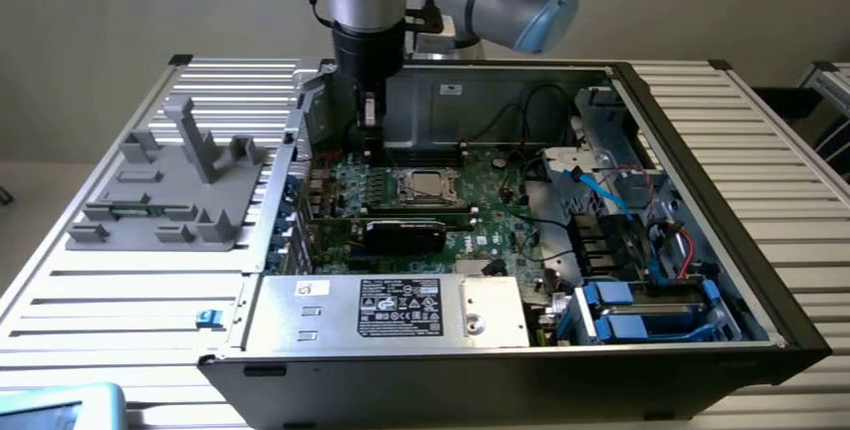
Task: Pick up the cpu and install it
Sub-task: 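Close the cpu cover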
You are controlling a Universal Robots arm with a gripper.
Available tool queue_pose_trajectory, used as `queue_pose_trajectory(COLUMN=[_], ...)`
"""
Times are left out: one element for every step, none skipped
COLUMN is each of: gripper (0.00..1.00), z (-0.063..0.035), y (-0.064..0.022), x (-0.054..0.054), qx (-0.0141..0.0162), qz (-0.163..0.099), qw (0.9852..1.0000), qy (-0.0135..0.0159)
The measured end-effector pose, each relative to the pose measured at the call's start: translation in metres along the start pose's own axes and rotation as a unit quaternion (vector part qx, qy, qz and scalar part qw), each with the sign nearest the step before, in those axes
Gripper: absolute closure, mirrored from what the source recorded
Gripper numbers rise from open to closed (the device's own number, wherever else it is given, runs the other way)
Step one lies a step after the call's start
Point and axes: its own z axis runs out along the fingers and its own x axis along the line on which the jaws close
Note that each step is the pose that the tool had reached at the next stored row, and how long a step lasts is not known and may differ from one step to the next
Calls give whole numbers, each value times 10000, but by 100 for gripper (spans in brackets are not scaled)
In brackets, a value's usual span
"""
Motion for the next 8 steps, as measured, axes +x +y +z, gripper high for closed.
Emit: queue_pose_trajectory(gripper=[89,89,89,89,89,89,89,89], z=[-37,-73,-107,-139,-168,-197,-226,-253], y=[-6,-13,-19,-27,-34,-42,-49,-53], x=[2,5,8,12,18,24,29,33], qx=[-5,-11,-17,-23,-33,-45,-55,-64], qz=[0,-1,-1,-1,-2,-3,-4,-4], qw=[10000,10000,10000,10000,10000,10000,10000,10000], qy=[-1,-1,0,-1,-1,-1,-2,-1])
